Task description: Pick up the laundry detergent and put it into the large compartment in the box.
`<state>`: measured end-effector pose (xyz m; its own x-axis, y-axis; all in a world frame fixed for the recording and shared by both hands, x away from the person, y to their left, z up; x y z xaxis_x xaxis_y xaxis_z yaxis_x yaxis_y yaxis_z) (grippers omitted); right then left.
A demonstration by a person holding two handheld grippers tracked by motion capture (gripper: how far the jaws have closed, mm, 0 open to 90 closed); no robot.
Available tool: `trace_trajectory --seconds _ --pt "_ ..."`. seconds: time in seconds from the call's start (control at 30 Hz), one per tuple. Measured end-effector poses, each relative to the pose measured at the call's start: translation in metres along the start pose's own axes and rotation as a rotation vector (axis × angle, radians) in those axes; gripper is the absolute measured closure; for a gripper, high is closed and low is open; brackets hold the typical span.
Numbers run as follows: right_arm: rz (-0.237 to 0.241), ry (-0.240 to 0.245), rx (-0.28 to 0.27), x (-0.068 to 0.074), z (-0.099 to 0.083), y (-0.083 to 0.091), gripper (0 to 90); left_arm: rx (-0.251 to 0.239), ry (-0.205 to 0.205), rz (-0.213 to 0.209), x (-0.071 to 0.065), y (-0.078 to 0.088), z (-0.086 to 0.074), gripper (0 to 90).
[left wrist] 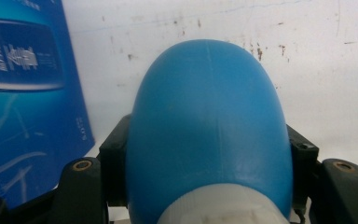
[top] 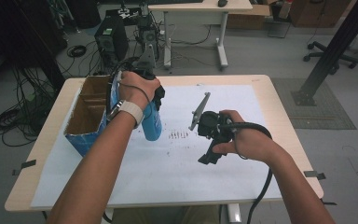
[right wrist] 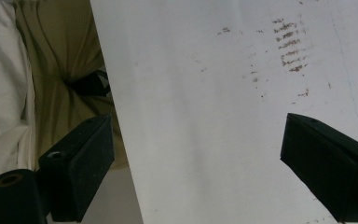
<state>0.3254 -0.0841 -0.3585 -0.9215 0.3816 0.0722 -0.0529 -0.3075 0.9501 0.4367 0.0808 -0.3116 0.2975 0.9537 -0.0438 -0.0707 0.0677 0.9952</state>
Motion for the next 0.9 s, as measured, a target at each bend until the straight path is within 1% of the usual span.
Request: trace_trajectory --seconds 0.1,0.13,0.2,0.27,0.3,0.33,0.37,0.47,0.57,0.6,0.63,0.77,0.8,0.9 --pt "-0.002 0.006 0.000 0.002 0.000 0.002 9.9 -0.004 -0.010 -0.004 -0.001 0.009 -0.001 37.4" --pt "-0.003 0.006 0.001 0.002 0.000 0.002 9.9 -0.005 -0.022 -0.003 -0.001 0.015 -0.001 37.4" --pt "0.000 -0.003 0.006 0.003 -0.001 0.002 9.9 -0.006 -0.030 -0.003 -0.002 0.018 -0.001 37.4" --pt "-0.003 0.003 0.000 0.002 0.000 0.002 10.0 -0.008 -0.043 -0.001 -0.002 0.023 -0.001 37.4" --pt "-0.003 0.001 -0.002 0.003 0.000 0.002 9.9 -0.010 -0.043 0.001 -0.002 0.026 -0.001 37.4" --pt "-0.002 0.003 0.000 0.003 -0.001 0.003 9.9 -0.013 -0.051 0.003 -0.002 0.032 -0.001 37.4" --pt "-0.002 0.003 0.000 0.003 -0.001 0.003 9.9 -0.013 -0.051 0.003 -0.002 0.032 -0.001 37.4" --pt "-0.004 0.004 -0.001 0.003 -0.001 0.003 9.9 -0.022 -0.055 0.005 -0.001 0.040 -0.002 37.4" --pt "-0.004 0.001 0.002 0.003 -0.002 0.003 9.9 -0.030 -0.057 0.007 0.000 0.050 -0.002 37.4" --pt "-0.006 0.006 0.002 0.003 -0.001 0.003 9.9 -0.035 -0.058 0.010 0.001 0.056 -0.002 37.4" --pt "-0.006 0.006 0.002 0.003 -0.001 0.003 9.9 -0.035 -0.058 0.010 0.001 0.056 -0.002 37.4" --pt "-0.003 0.008 0.002 0.004 -0.001 0.004 10.0 -0.040 -0.060 0.016 0.002 0.067 -0.004 37.4" --pt "-0.005 0.008 0.002 0.004 -0.001 0.004 9.9 -0.037 -0.062 0.021 0.004 0.072 -0.005 37.4" --pt "-0.004 0.007 0.000 0.004 -0.001 0.004 9.9 -0.041 -0.060 0.024 0.005 0.077 -0.005 37.4"
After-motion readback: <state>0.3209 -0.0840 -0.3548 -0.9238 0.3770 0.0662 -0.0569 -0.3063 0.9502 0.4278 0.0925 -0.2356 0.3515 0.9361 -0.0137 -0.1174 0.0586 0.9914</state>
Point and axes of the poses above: each handheld gripper's, and its own axes: y roughly backward along the jaws, z roughly out of its top, x roughly to its left, the point moved 10 cm from there along -y, roughly forward along the jaws, and after that the axes turned 12 degrees about -y, right-handed, at the moved point
